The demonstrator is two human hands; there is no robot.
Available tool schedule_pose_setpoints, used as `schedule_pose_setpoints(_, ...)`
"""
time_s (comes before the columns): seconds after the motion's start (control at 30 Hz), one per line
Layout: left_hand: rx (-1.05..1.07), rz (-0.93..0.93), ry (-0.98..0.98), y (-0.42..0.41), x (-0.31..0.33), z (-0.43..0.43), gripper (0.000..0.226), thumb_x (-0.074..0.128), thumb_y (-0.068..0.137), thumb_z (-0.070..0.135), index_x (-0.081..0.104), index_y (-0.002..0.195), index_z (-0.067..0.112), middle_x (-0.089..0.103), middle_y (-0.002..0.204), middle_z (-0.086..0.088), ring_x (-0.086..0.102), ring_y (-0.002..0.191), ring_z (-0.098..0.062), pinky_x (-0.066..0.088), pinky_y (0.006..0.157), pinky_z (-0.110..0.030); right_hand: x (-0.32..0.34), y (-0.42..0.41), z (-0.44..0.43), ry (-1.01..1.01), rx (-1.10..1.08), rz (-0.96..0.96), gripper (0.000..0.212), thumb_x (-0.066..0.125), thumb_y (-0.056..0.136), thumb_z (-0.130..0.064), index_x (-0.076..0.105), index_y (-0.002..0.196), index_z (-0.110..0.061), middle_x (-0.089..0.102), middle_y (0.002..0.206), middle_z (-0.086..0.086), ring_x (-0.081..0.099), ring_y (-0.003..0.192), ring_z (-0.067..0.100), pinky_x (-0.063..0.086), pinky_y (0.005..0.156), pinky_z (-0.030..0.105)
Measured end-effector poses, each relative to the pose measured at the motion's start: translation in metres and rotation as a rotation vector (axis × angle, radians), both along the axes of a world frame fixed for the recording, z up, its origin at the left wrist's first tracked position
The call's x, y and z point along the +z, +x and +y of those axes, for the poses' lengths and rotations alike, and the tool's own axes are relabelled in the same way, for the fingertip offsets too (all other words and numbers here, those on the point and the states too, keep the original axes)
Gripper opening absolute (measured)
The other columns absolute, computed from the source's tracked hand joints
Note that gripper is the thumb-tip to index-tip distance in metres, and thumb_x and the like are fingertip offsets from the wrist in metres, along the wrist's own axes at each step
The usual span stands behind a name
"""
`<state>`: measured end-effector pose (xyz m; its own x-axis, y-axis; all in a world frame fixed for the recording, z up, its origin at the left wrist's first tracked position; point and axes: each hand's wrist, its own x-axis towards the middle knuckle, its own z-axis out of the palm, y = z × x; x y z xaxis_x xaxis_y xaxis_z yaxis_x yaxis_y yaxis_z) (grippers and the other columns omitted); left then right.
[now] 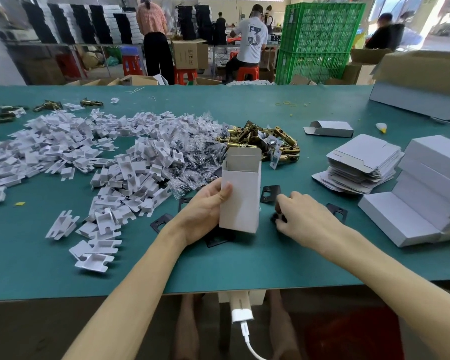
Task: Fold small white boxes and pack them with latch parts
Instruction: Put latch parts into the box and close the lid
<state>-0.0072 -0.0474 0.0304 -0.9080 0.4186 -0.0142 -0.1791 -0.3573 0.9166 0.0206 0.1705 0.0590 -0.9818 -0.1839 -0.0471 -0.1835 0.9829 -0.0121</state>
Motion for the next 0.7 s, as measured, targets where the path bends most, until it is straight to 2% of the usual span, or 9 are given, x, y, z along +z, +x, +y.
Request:
schedule_pose_setpoints(0.07,-0.012,0.008,0.002,0.001,0.001,0.0,0.06,0.054,0.094,0.03,0.049,0.148,0.006,0.067,0.134,-0.013,0.067,0.116,-0.026,0.055,0.103,-0.047,-0.002,0.003,0.001,0.018,0.035,0.071,0.013,0.048,0.097,-0.02,0.038,0.094,-0.012,0.044,0.087,0.005,0.049,0.086,0.034,0.037,0.064,0.037)
schedule_pose_setpoints(0.13,-0.023,0.025,-0.001,0.001,0.001,0.001,0.06,0.054,0.094,0.027,0.047,0.149,0.004,0.066,0.134,-0.014,0.067,0.115,-0.025,0.055,0.102,-0.045,-0.003,0.004,0.007,0.0,0.051,0.093,0.009,0.046,0.097,-0.015,0.038,0.094,-0.012,0.044,0.084,0.004,0.05,0.083,0.035,0.037,0.063,0.038)
schedule_pose_setpoints(0.27,-0.046,0.09,-0.067,0.001,-0.001,-0.001,0.055,0.057,0.096,0.015,0.048,0.148,-0.001,0.063,0.139,-0.021,0.063,0.121,-0.031,0.051,0.106,-0.047,-0.004,0.004,0.024,-0.131,0.006,0.1,0.011,0.049,0.102,-0.019,0.056,0.108,-0.012,0.049,0.102,0.008,0.058,0.086,0.038,0.051,0.077,0.047)
schedule_pose_setpoints(0.33,-0.077,0.111,-0.089,0.002,-0.001,-0.001,0.053,0.058,0.095,0.011,0.049,0.146,-0.001,0.063,0.138,-0.022,0.062,0.122,-0.033,0.05,0.108,-0.048,0.002,0.002,0.029,-0.245,-0.017,0.127,0.011,0.056,0.101,-0.018,0.063,0.108,-0.013,0.052,0.102,0.006,0.06,0.089,0.036,0.051,0.082,0.047)
schedule_pose_setpoints(0.4,-0.1,0.12,-0.098,0.002,0.0,-0.001,0.051,0.059,0.096,0.009,0.051,0.145,0.0,0.064,0.137,-0.02,0.063,0.122,-0.032,0.051,0.109,-0.047,0.012,-0.001,0.032,-0.456,-0.037,0.187,0.007,0.067,0.095,-0.013,0.068,0.101,-0.017,0.064,0.091,-0.001,0.066,0.085,0.022,0.052,0.079,0.037)
schedule_pose_setpoints(0.47,-0.098,0.117,-0.104,0.002,0.001,-0.001,0.048,0.058,0.098,0.006,0.051,0.146,0.0,0.063,0.14,-0.022,0.064,0.123,-0.032,0.053,0.108,-0.045,0.028,-0.002,0.03,-0.642,-0.04,0.285,0.016,0.074,0.09,-0.008,0.071,0.099,-0.02,0.067,0.079,-0.013,0.066,0.074,0.003,0.05,0.066,0.016)
schedule_pose_setpoints(0.5,-0.095,0.115,-0.105,0.002,0.001,-0.001,0.046,0.058,0.1,0.005,0.051,0.146,0.0,0.062,0.14,-0.024,0.064,0.122,-0.032,0.054,0.106,-0.043,0.037,-0.002,0.028,-0.705,-0.028,0.339,0.017,0.075,0.089,-0.008,0.071,0.101,-0.019,0.067,0.079,-0.015,0.064,0.071,-0.002,0.046,0.063,0.008)
schedule_pose_setpoints(0.57,-0.097,0.111,-0.103,0.002,0.0,0.0,0.043,0.057,0.101,0.005,0.053,0.144,0.0,0.063,0.139,-0.023,0.065,0.12,-0.031,0.055,0.102,-0.041,0.056,-0.001,0.022,-0.811,-0.005,0.423,0.018,0.075,0.088,-0.009,0.07,0.104,-0.018,0.07,0.082,-0.012,0.065,0.071,-0.001,0.045,0.064,0.004)
schedule_pose_setpoints(0.7,-0.094,0.081,-0.075,0.002,0.0,0.0,0.041,0.061,0.098,0.012,0.061,0.138,0.005,0.069,0.13,-0.015,0.067,0.115,-0.027,0.057,0.095,-0.037,0.089,-0.002,0.004,-0.927,0.065,0.432,0.021,0.077,0.088,-0.01,0.071,0.107,-0.016,0.074,0.088,0.0,0.071,0.079,0.014,0.057,0.073,0.024)
